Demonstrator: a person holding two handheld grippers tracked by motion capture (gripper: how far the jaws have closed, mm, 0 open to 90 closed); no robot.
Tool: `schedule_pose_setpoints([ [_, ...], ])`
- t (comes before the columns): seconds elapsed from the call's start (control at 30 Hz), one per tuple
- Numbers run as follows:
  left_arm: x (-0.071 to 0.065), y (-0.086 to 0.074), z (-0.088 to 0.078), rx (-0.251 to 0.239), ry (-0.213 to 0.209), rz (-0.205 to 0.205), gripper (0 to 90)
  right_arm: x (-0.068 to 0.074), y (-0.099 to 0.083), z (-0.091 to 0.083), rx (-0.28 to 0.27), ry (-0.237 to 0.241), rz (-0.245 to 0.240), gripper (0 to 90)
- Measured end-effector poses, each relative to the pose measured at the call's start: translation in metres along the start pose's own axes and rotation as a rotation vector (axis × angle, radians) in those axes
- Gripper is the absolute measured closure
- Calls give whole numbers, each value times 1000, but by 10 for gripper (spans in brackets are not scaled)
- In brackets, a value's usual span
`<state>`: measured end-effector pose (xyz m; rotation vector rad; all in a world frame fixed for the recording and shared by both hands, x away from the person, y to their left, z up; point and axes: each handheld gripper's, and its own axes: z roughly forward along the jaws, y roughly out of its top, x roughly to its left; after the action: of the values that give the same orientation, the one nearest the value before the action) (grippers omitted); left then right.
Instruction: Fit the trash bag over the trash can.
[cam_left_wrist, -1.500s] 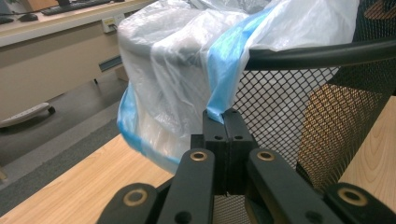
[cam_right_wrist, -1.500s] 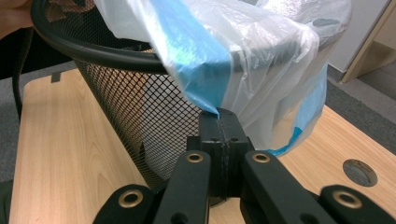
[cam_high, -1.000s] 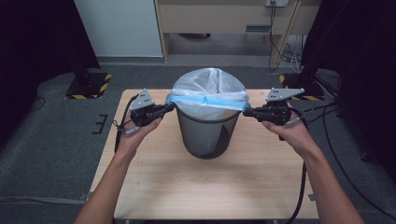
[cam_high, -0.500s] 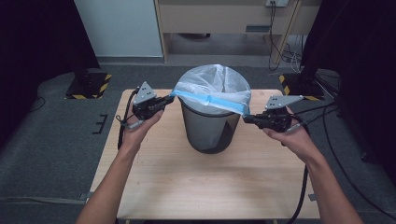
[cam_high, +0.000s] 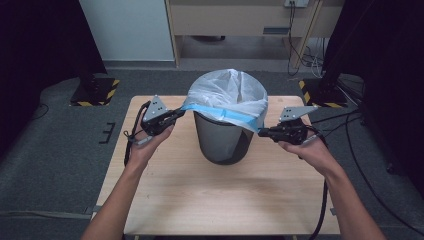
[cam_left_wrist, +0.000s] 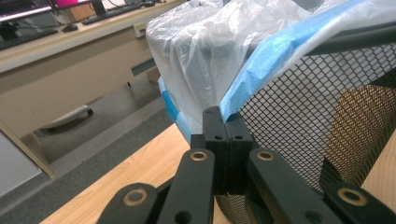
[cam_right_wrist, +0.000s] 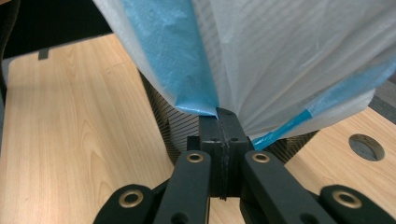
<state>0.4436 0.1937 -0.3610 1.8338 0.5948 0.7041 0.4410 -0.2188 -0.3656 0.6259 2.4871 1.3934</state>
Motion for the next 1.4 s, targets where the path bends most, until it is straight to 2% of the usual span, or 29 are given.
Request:
schedule_pose_setpoints([
  [0.17, -5, 0, -3, -32, -8, -3, 896, -1, -5, 7, 38, 3, -5, 900],
  [0.27, -7, 2, -5, -44, -7, 12, 888, -2, -6, 10, 52, -2, -7, 900],
  [0.47, -6, -6, -5, -5, -17, 30, 900, -3, -6, 7, 38, 2, 8, 900],
  [0.57, -9, -15, -3, -10, -27, 18, 900, -1, -6, 4, 27, 18, -8, 900],
  [0.73, -12, -19, 0, 2, -28, 23, 900, -1, -6, 4, 35, 21, -8, 900],
  [0.83, -12, -22, 1, 4, -28, 16, 900, 1, -5, 4, 35, 25, -20, 900],
  [1.27, -13, -38, 9, 44, -32, -13, 899, 0, -6, 0, 43, 19, -24, 900],
  [1.4, -12, -41, 10, 46, -31, -26, 900, -6, -13, -2, 56, 5, 3, 900],
])
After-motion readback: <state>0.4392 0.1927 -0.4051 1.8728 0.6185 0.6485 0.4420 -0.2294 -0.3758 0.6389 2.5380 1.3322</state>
